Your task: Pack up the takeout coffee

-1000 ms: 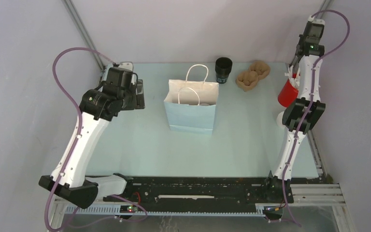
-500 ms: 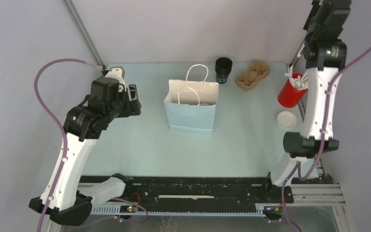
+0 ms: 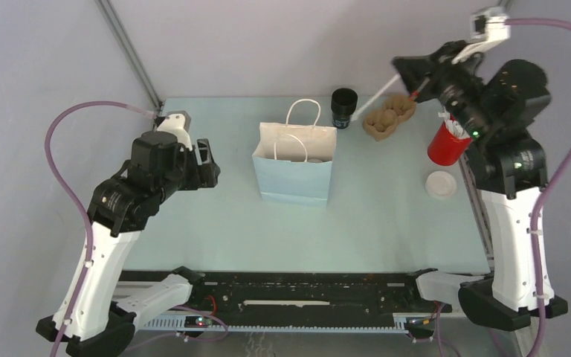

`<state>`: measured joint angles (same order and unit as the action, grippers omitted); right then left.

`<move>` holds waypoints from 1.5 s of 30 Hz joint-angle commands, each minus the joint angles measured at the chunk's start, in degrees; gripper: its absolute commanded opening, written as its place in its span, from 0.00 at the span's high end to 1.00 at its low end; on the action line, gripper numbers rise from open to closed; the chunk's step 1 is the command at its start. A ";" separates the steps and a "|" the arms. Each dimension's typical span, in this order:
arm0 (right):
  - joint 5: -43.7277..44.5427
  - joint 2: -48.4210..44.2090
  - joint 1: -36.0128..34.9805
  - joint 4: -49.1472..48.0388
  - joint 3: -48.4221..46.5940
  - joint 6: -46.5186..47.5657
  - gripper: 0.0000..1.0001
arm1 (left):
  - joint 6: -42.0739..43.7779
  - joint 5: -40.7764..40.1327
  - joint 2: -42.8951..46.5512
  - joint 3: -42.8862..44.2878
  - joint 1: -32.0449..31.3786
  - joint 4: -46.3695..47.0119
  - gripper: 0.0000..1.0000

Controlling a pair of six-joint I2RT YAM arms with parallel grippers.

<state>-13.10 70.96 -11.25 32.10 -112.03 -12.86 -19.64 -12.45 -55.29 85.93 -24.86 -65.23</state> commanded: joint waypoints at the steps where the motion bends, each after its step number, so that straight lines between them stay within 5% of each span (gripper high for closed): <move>1: -3.83 1.65 -11.34 -6.87 2.26 -3.29 1.00 | -1.29 2.01 -0.04 0.40 -2.02 1.42 0.25; 13: 5.30 16.75 -29.75 -10.99 -4.11 9.20 1.00 | -3.18 1.02 3.58 0.96 -2.56 -1.15 0.25; 28: 11.51 34.88 -32.82 -13.96 -8.48 19.51 1.00 | -3.75 -1.90 5.14 3.82 -2.56 -5.23 0.24; 34: 12.93 40.84 -32.95 -2.39 -21.81 16.83 0.53 | -3.50 -1.89 4.58 5.20 -2.56 -6.26 0.24; 39: 16.64 34.28 -32.67 6.53 -22.56 13.22 0.23 | -2.92 -2.42 3.79 6.03 -2.56 -6.39 0.24; 45: 20.77 19.23 -30.18 20.27 -16.19 7.49 0.14 | -2.06 -2.93 0.54 11.23 -2.54 -6.71 0.22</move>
<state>3.53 103.96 -43.00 42.89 -130.82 -0.45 -22.46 -14.15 -52.71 91.92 -27.16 -72.36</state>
